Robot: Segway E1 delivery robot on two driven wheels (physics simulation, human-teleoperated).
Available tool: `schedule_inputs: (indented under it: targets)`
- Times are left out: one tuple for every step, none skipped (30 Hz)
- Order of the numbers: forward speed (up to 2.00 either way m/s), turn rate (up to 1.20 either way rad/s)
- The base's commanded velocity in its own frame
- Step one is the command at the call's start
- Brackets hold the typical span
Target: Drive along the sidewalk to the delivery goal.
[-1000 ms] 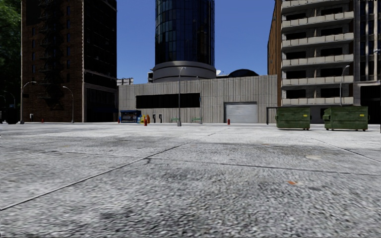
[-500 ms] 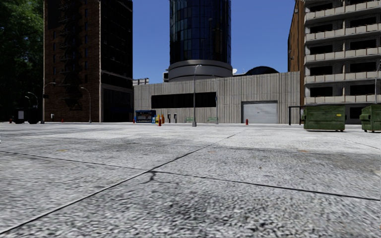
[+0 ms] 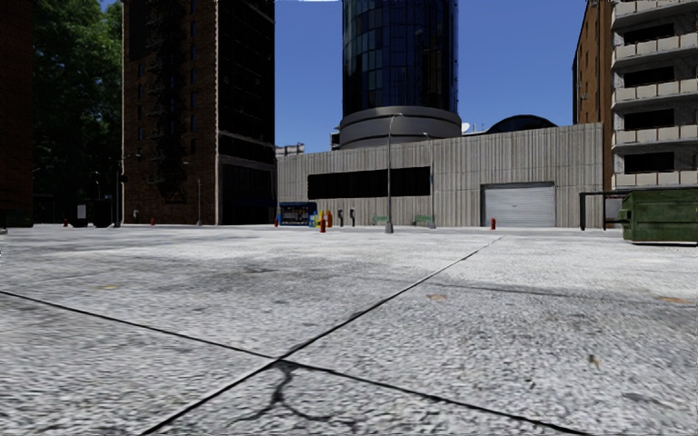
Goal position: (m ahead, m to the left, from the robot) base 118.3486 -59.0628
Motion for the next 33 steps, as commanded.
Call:
schedule_inputs:
  targets:
    - [2.00,0.34]
    - [2.00,0.34]
    - [2.00,0.34]
    - [2.00,0.34]
    - [2.00,0.27]
    - [2.00,0.23]
    - [2.00,0.23]
    - [2.00,0.22]
    - [2.00,0.22]
    - [2.00,0.22]
    - [2.00,0.22]
    - [2.00,0.22]
    - [2.00,0.22]
    - [2.00,0.00]
    - [2.00,0.00]
    - [2.00,0.00]
    - [2.00,0.00]
    - [2.00,0.00]
    - [2.00,0.00]
    - [2.00,0.00]
    - [2.00,0.00]
    - [2.00,0.00]
    - [2.00,0.00]
    - [2.00,0.00]
    - [2.00,0.00]
    - [2.00,0.00]
    - [2.00,0.00]
    - [2.00,0.00]
    - [2.00,0.16]
    - [2.00,0.40]
    - [2.00,0.48]
    - [2.00,0.50]
    - [2.00,0.50]
